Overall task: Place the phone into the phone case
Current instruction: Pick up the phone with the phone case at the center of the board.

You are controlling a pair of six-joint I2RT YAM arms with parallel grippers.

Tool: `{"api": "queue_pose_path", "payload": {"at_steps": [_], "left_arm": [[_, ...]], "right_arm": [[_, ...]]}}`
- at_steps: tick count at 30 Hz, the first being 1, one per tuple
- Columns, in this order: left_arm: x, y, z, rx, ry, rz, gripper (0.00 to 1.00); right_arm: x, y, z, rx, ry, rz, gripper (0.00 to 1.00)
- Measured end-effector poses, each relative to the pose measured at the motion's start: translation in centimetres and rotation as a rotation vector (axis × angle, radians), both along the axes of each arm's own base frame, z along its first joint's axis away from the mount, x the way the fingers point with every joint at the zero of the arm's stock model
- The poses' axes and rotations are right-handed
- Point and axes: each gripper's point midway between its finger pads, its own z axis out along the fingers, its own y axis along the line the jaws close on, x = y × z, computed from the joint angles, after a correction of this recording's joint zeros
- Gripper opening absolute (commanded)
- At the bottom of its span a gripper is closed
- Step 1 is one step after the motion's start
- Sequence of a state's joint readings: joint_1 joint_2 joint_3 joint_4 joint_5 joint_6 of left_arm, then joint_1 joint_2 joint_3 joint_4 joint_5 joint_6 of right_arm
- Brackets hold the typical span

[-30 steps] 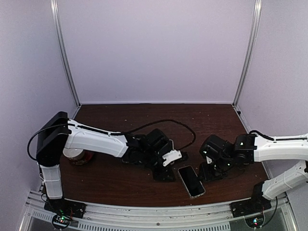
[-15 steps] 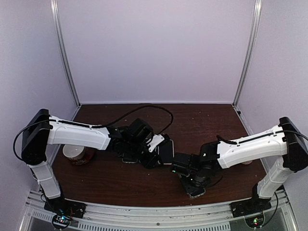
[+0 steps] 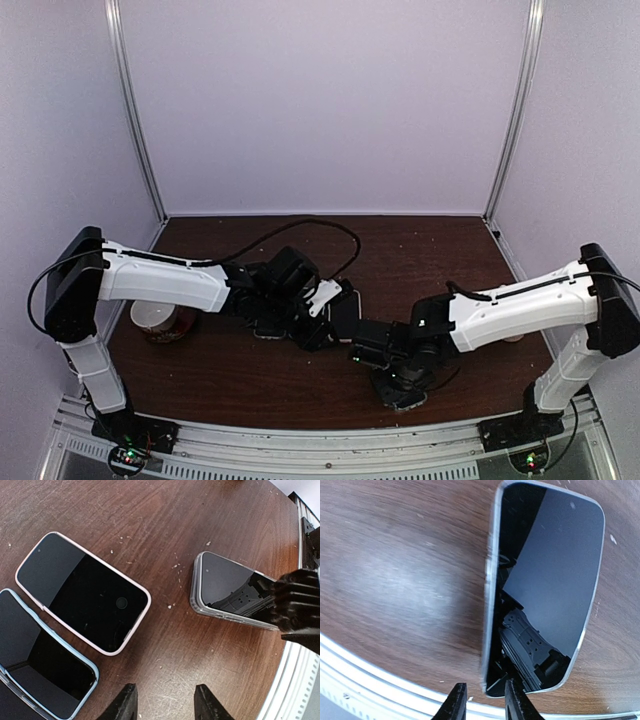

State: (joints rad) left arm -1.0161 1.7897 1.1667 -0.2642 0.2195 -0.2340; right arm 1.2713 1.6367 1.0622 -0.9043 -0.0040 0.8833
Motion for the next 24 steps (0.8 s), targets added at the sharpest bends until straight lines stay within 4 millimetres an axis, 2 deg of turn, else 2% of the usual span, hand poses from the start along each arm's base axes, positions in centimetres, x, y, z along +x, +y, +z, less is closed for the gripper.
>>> {"api": "queue_pose_path", "payload": {"at_steps": [3, 8, 10, 11, 19, 24], "left_arm": [[0.0, 0.0, 0.0, 0.000, 0.000, 0.000, 0.43], [0.0, 0.0, 0.0, 0.000, 0.000, 0.000, 0.43], [0.0, 0.0, -0.1, 0.002, 0.001, 0.000, 0.43], [0.0, 0.0, -0.1, 0.003, 0.002, -0.001, 0.43], [-0.2, 0.6, -1.4, 0.052, 0.024, 0.003, 0.42], [-0.1, 0.9, -1.6, 0.068, 0.016, 0.007, 0.42]], "right_arm": [[0.1, 0.5, 0.3, 0.011, -0.004, 0.005, 0.23], [-0.1, -0.1, -1.1, -0.047, 0.014, 0.000, 0.18], [-0.2, -0.3, -1.6, -0.065, 0.020, 0.000, 0.09], [-0.2, -0.4, -1.7, -0.069, 0.020, -0.003, 0.00], [-0.5, -1.0, -2.7, -0.030, 0.018, -0.037, 0.00], [-0.8, -1.0, -3.3, 0.006, 0.026, -0.055, 0.00]]}}
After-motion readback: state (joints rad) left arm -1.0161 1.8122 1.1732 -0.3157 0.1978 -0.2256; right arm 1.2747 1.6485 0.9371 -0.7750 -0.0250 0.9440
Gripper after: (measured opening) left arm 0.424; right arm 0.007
